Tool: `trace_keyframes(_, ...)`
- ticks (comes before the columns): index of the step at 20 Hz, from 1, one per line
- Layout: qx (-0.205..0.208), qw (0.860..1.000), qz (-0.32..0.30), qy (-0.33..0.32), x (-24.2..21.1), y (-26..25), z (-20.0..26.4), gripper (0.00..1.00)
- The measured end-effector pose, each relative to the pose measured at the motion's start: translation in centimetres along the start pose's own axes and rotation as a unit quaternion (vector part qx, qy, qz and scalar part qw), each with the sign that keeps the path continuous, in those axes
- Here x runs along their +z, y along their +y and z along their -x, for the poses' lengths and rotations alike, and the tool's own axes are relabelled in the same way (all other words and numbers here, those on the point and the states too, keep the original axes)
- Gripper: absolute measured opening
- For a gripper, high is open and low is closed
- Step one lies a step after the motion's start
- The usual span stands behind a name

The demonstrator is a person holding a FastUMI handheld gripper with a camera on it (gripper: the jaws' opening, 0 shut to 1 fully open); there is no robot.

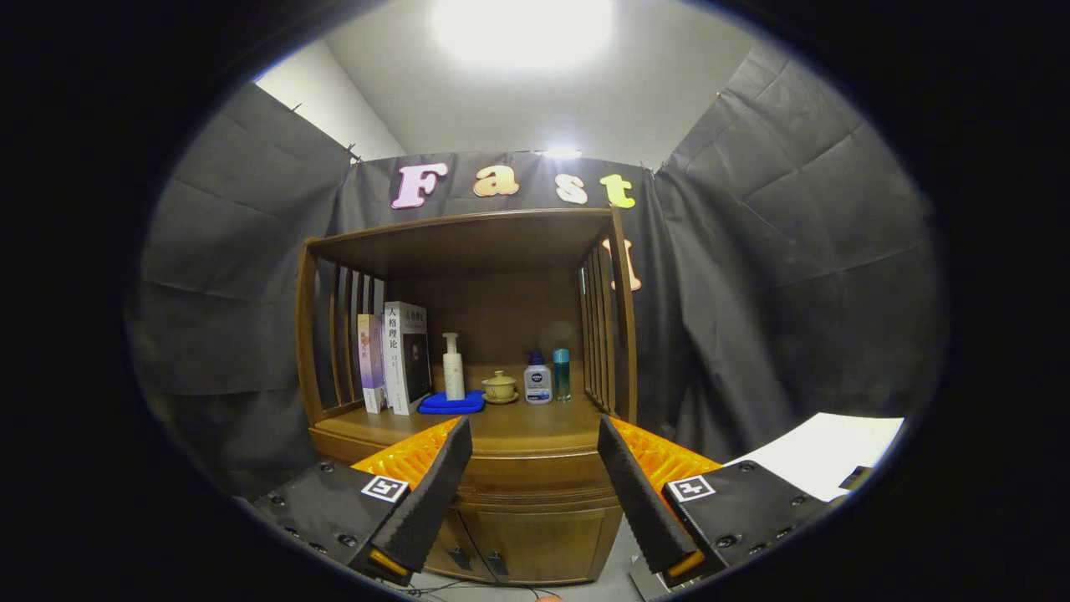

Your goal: Pull open the drawer, take out the items inside it, and place them on the countertop above the cabinet.

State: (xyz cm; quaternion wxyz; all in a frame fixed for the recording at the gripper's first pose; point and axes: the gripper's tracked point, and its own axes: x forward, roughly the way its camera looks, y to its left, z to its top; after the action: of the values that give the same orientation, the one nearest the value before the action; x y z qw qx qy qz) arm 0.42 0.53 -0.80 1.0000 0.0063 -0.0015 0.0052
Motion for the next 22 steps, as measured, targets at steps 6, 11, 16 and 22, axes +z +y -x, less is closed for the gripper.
trace_keyframes(6,0.01,1.0,-0.005,0.006,-0.8,0.5,-0.2,0.97)
trace_keyframes(11,0.007,1.0,-0.015,0.009,-1.2,-0.1,-0.1,0.97)
trace_keyframes(16,0.009,1.0,-0.017,0.006,-1.4,0.1,-0.7,0.96)
trace_keyframes(22,0.031,0.999,-0.024,0.002,-2.4,2.7,-4.3,0.96)
